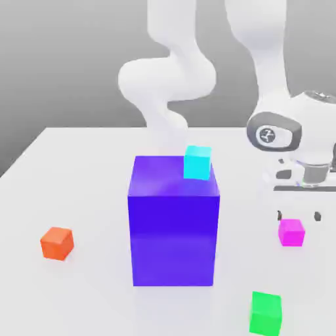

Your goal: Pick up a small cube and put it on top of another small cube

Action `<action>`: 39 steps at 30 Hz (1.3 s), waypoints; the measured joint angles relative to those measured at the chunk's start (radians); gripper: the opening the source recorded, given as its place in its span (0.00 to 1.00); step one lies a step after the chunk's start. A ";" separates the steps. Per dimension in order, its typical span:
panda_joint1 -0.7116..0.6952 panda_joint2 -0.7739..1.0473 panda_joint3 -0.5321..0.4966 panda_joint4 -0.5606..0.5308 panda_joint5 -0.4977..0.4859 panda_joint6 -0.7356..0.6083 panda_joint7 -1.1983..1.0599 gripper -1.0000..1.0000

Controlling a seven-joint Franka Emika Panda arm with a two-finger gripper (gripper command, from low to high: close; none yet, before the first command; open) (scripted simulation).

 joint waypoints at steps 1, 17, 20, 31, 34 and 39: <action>0.030 0.020 -0.038 0.006 -0.035 0.013 0.027 0.50; 0.032 0.009 -0.033 0.002 -0.006 0.011 0.005 0.00; -0.038 -0.053 0.064 -0.018 0.114 -0.025 -0.085 0.00; -0.249 -0.113 0.058 0.143 0.350 -0.237 -0.477 0.00; -0.333 -0.082 -0.004 0.251 0.356 -0.315 -0.599 0.00; -0.364 0.042 -0.095 0.337 0.282 -0.283 -0.628 0.00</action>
